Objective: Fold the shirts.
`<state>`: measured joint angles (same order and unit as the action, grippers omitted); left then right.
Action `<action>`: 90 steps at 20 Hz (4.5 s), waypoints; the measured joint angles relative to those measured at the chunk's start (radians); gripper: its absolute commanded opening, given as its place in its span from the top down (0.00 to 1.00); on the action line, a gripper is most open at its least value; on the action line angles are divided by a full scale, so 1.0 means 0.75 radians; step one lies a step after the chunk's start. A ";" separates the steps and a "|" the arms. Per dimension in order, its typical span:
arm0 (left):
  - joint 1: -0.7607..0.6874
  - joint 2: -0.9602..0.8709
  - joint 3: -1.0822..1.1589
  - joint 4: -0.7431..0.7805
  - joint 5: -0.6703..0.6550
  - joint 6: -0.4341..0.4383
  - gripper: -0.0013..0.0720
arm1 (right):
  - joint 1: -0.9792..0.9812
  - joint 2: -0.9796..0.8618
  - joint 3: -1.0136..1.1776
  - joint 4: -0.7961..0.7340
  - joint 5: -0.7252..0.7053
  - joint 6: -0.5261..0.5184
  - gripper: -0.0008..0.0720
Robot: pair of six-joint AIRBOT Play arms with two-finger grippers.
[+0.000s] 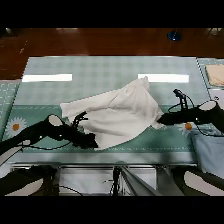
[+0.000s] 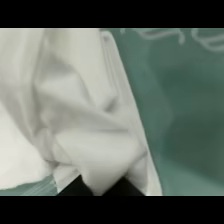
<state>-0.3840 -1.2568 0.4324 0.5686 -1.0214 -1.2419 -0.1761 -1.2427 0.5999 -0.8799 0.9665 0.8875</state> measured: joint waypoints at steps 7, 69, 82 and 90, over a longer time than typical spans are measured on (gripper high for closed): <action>0.020 0.196 0.192 0.002 -0.044 -0.004 0.95 | 0.122 0.248 0.152 -0.046 -0.084 0.076 0.95; 0.353 -0.023 1.311 1.382 0.247 -0.209 0.94 | 0.147 -0.447 1.554 -0.594 -0.115 0.500 0.95; 0.314 -0.355 1.317 1.254 -0.069 -0.326 0.45 | 0.153 -0.653 1.554 -0.576 0.243 0.561 0.58; 0.377 -0.374 1.627 1.340 -0.316 -0.321 0.30 | 0.132 -0.466 1.556 -0.591 0.361 0.536 0.35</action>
<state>-0.1009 -1.5372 1.6524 1.5738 -1.2587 -1.4826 -0.0772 -1.5925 1.7668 -1.3231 1.2369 1.2892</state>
